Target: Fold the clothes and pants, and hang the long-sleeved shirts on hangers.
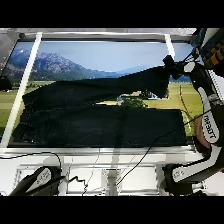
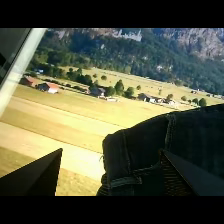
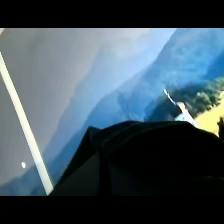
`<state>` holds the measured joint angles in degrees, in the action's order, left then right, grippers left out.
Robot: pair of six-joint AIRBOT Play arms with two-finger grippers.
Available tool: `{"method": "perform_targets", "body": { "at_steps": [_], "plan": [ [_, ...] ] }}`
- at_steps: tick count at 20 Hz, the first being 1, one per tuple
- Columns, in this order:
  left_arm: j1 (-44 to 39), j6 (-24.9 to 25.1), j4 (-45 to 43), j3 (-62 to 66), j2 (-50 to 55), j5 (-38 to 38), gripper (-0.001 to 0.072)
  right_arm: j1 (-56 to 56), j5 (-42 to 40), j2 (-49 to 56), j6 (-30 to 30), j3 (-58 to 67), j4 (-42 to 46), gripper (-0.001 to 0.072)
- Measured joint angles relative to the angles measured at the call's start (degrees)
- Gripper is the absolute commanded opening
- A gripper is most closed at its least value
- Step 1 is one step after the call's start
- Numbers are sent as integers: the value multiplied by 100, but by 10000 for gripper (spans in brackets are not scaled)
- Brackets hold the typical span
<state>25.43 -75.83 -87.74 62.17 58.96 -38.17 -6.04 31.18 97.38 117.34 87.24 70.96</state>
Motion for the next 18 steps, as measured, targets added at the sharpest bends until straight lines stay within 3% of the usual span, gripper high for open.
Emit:
{"method": "perform_targets", "body": {
  "at_steps": [1, 2, 5, 6, 8, 14, 18],
  "plan": [
    [-4, 0, -2, 0, 0, 0, 687, 0, -269, 50, 35, 4, -13, 565],
    [-4, 0, 0, 0, 0, 0, 687, -2, -472, 90, 59, 4, -17, 699],
    [-4, 0, 0, 0, 2, 0, 687, -70, -778, 114, 111, 11, 46, 682],
    [-4, 0, -2, 0, 0, 2, 687, -125, -713, 85, 120, 11, 136, 645],
    [-4, 0, 0, 0, 0, 0, 687, -315, -361, -31, -46, 11, 304, 442],
    [-4, 0, 0, 0, 0, 0, 687, -1202, 2247, -201, -1700, -50, 518, 451],
    [-4, 2, 0, 0, 2, 0, 687, -1493, 3348, -42, -2706, -297, -57, 452]
  ]
}}
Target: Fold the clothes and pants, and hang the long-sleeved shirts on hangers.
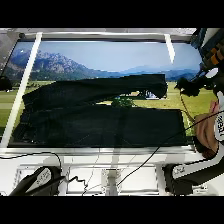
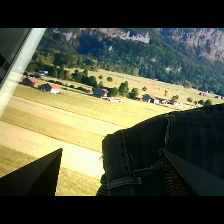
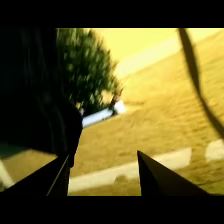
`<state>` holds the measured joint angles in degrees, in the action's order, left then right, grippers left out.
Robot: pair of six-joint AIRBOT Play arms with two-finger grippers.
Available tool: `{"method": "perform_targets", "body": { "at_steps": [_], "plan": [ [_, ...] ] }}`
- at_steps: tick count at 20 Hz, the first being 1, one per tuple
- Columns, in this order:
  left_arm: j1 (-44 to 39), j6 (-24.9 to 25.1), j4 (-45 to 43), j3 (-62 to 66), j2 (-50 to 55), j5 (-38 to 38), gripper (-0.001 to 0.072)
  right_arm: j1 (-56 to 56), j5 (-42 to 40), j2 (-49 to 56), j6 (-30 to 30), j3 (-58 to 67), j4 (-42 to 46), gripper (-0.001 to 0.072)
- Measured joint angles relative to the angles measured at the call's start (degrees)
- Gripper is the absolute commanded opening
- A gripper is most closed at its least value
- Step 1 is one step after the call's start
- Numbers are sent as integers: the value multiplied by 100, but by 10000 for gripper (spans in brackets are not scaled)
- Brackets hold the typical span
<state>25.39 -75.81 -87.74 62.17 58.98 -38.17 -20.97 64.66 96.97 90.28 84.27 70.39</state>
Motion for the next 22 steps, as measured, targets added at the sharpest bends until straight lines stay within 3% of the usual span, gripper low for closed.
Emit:
{"method": "perform_targets", "body": {
  "at_steps": [2, 4, 10, 11, 13, 14, 18, 22],
  "plan": [
    [0, -2, 0, 0, -2, 0, 687, -44, 85, 142, -264, -157, -492, 453],
    [0, -2, 0, 0, -2, 2, 687, -22, 57, 332, -431, -260, -866, 508],
    [0, -2, 0, 0, -2, 2, 687, 391, -385, 837, -776, -350, -1399, 496],
    [0, -2, 0, 0, -2, 2, 687, 468, -573, 874, -787, -352, -1429, 381],
    [0, -2, 0, 0, -2, 4, 687, 573, -999, 933, -776, -358, -1440, 64],
    [0, -2, 0, 0, -2, 4, 687, 612, -1152, 955, -750, -352, -1416, 21],
    [0, 0, 0, 0, -2, 4, 687, 680, -1156, 949, -713, 63, -1394, 21],
    [0, -2, 0, 0, -2, 7, 687, 697, -516, 730, -693, 1198, -1154, 20]
  ]
}}
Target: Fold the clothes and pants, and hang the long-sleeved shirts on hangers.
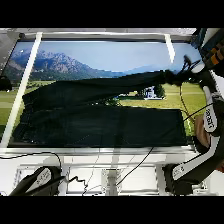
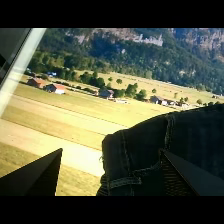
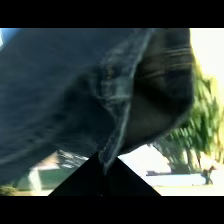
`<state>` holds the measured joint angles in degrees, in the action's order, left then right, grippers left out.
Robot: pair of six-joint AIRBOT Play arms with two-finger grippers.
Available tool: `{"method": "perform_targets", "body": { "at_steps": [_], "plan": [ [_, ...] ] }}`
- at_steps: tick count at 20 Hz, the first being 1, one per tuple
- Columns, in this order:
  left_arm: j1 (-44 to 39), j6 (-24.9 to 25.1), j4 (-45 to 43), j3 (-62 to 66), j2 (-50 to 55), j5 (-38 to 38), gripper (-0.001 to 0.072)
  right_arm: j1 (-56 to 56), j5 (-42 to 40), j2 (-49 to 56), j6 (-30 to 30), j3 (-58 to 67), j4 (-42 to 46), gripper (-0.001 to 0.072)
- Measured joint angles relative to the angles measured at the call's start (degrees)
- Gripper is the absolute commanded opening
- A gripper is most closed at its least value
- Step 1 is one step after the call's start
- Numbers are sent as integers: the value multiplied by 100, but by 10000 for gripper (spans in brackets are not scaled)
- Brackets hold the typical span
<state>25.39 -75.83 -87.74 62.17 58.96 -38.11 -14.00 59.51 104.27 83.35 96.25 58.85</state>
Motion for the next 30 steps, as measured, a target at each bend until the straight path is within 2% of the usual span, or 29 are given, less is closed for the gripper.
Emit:
{"method": "perform_targets", "body": {
  "at_steps": [5, 13, 18, 22, 23, 25, 26, 30],
  "plan": [
    [0, 2, 0, 0, 0, 4, 687, 4, 876, -345, 66, 1674, 769, 20],
    [0, 0, 0, 0, 0, 2, 687, 4, 1816, -758, 107, 2225, 1558, 21],
    [0, 0, 0, 0, 0, 46, 686, 4, 1416, -741, 144, 1725, 1897, 21],
    [0, 0, 0, 0, 0, 55, 687, 4, 756, -356, 688, 1316, 2306, 22],
    [0, 0, 0, 0, 0, 57, 687, 4, 680, -219, 839, 1270, 2378, 70],
    [0, 2, 0, 0, 0, 68, 686, 2, 564, 48, 1097, 1215, 2455, 553],
    [0, 0, 0, 0, 2, 81, 687, 2, 520, 168, 1193, 1198, 2503, 566],
    [0, 2, 0, 0, 2, 157, 686, -24, 402, 376, 1401, 1165, 2682, 544]
  ]
}}
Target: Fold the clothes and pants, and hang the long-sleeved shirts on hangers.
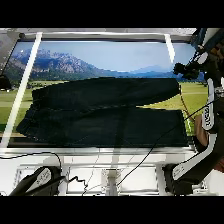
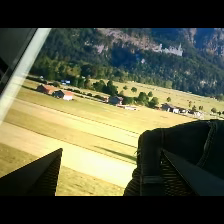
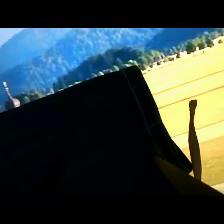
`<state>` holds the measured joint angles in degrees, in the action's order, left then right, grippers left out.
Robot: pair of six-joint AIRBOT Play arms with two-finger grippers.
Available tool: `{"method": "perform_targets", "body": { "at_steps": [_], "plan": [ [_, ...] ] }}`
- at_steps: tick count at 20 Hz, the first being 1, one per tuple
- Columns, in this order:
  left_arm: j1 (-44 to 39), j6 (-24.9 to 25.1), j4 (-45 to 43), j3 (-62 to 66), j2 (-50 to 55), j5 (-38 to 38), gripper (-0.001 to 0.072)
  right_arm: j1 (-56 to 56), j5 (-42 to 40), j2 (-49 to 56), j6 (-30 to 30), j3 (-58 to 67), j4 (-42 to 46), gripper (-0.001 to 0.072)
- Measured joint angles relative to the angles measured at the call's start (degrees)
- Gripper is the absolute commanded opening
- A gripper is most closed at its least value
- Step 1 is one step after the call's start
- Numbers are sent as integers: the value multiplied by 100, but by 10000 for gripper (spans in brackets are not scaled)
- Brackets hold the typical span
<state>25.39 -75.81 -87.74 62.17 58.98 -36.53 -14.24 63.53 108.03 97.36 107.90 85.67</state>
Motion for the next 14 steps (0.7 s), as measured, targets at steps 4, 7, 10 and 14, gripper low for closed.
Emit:
{"method": "perform_targets", "body": {
  "at_steps": [4, 7, 10, 14],
  "plan": [
    [0, 0, 0, 0, 0, 48, 687, -334, 632, 59, 55, -9, 151, 437],
    [0, -2, 0, 0, -2, 48, 687, -769, 1320, 74, 50, -13, 96, 436],
    [0, -2, 0, 0, 0, 50, 687, -1082, 1794, 98, -151, -52, -527, 290],
    [0, -2, 0, 0, -2, 52, 687, -1150, 1888, 120, -302, -295, -962, 292]
  ]
}}
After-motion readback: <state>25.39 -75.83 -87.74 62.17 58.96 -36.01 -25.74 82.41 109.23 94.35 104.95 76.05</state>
